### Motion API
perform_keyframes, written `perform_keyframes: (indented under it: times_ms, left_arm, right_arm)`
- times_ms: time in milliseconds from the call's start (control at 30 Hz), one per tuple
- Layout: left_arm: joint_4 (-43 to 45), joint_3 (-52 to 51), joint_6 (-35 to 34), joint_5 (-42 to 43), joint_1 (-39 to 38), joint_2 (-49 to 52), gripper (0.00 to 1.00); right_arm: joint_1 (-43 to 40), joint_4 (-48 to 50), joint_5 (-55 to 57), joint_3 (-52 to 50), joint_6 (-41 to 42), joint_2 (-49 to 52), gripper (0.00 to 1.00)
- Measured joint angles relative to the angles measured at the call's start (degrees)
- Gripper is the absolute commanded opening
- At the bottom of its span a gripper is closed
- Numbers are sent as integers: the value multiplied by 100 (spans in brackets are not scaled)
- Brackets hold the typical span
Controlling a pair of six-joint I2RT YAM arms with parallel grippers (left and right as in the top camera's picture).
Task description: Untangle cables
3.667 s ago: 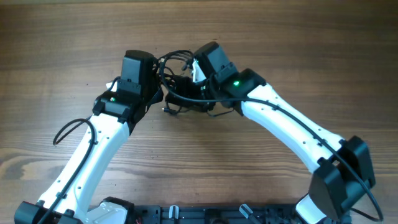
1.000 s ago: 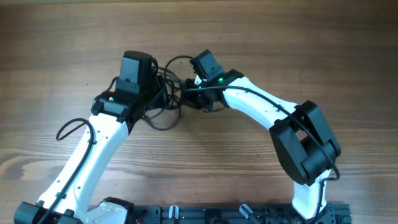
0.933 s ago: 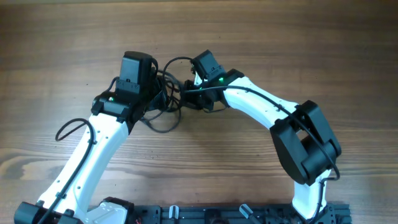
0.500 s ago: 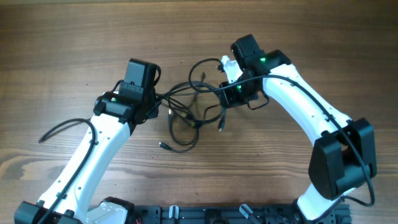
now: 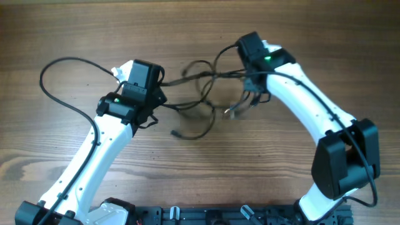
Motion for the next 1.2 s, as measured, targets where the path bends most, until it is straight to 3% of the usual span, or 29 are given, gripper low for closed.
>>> perform_keyframes:
  times_ms: [67,167,233,267,300,400,433,500,567,700,800,967,1133,1200]
  left_arm:
    - [153,0,358,-234,28,2,4]
    - [481,0,909,-280,46,2,4]
    - [664,0,1416,-48,70,4,4]
    - [828,0,1915,352,109,4,4]
    - [881,0,2291,691,120,4,4]
    - [973,0,3314,1987,144,4,46]
    - [968,0,3434,2267,144,4,100]
    - [964,0,3639,2959,138,4,100]
    - [955,0,3611,3285,138,4,100]
    - [1010,0,3375,3582,138,4,100]
    - [1576,2,3073,3731,138,4,100]
    - [1921,46,2750,3910,-162,140,100]
    - [866,66,3644,3950,-538,935,99]
    - [634,66,4122,3941,-586,1051,91]
  right_arm:
    - [-485,190,15,0,-238,-2,4]
    - [-1130,446,-894,11,-988,-2,4]
    - [-1318,557,-1591,11,-1790,-2,5]
    - [-1521,632,-2553,11,-2127,-2,6]
    - [-1591,634,-2927,11,-2315,-2,12]
    - [-1818,629,-3823,11,-2597,-2,24]
    - [-1875,610,-3895,13,-2511,-4,29]
    - [-2013,483,-3904,17,-2162,-11,49]
    - [-2107,343,-3829,33,-1867,-11,60]
    - [-2210,66,-3617,105,-1394,-42,72]
    - [-2210,116,-3722,214,-1467,-221,80]
    - [-2210,267,-3982,332,-1644,-634,86]
    - [-2210,181,-4019,332,-1646,-640,86]
    - [-2210,133,-4022,332,-1646,-640,86]
